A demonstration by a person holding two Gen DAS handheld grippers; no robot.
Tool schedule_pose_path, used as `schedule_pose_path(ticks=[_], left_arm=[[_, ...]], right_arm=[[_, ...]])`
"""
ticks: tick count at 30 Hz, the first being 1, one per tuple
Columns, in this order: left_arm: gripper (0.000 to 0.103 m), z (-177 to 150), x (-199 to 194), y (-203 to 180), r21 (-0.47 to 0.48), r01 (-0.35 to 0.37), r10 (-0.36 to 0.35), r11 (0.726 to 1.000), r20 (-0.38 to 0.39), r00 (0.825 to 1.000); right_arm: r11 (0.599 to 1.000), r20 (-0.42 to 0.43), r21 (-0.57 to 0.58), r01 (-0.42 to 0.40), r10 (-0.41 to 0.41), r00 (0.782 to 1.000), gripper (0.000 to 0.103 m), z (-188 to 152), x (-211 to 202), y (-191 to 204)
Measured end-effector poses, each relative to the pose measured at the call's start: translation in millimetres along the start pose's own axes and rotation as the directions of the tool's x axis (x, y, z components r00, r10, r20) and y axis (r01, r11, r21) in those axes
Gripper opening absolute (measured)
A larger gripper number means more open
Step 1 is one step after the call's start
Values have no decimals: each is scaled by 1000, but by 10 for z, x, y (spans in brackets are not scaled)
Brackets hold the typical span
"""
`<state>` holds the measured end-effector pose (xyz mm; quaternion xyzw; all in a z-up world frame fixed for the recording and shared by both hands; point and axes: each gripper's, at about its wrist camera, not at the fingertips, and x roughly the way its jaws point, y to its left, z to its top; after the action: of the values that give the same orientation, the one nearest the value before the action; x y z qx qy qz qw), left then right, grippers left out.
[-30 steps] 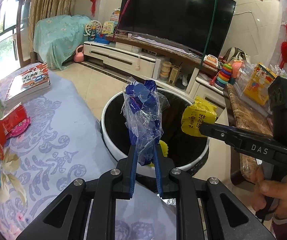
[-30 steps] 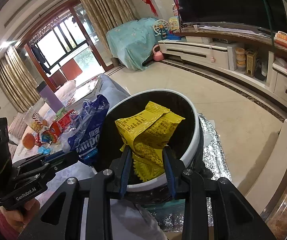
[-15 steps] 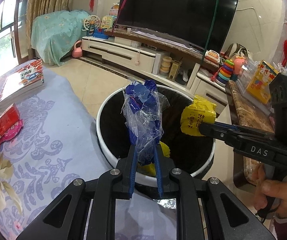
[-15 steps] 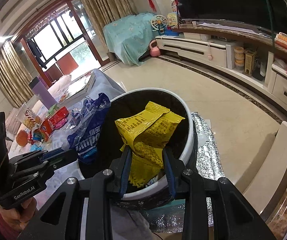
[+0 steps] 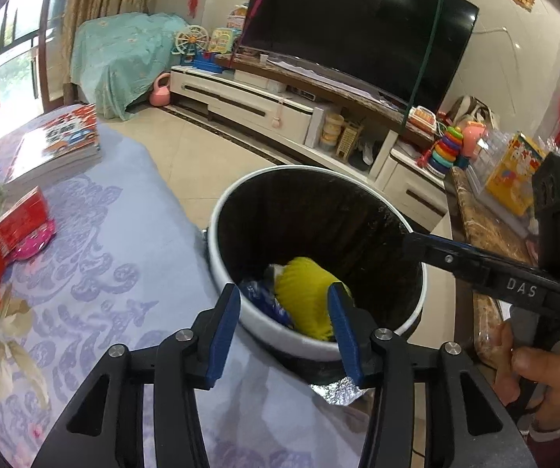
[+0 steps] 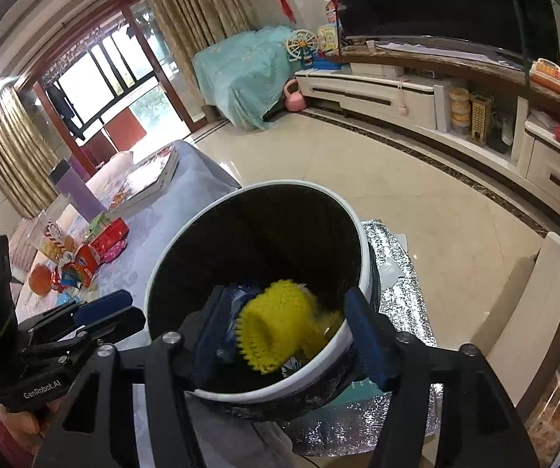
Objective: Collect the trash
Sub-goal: 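Move both open tools back over the cluttered table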
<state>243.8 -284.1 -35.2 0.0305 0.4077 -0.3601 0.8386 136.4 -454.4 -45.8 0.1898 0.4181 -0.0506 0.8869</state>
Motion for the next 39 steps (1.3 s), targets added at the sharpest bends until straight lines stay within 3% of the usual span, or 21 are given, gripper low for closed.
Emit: schedule_pose_path(ticks=[4, 13, 27, 33, 39], left_arm=[[54, -179, -208, 132, -38, -16, 17, 999, 25, 1000], [55, -768, -789, 638, -175, -81, 91, 981, 49, 995], [57, -1375, -1699, 1436, -370, -235, 276, 899, 60, 959], [57, -1454, -1861, 1654, -416, -266, 313, 870, 48, 949], [58, -1407, -1857, 1821, -413, -288, 328, 864, 28, 944]], right_arm=[[999, 33, 28, -25, 24, 999, 77, -52, -94, 58], [992, 91, 34, -122, 118, 989, 84, -204, -193, 523], [963, -38, -75, -257, 255, 966, 84, -537, 267, 1568], [953, -91, -99, -288, 279, 956, 84, -682, 497, 1887], [947, -110, -120, -298, 285, 952, 84, -726, 691, 2132]])
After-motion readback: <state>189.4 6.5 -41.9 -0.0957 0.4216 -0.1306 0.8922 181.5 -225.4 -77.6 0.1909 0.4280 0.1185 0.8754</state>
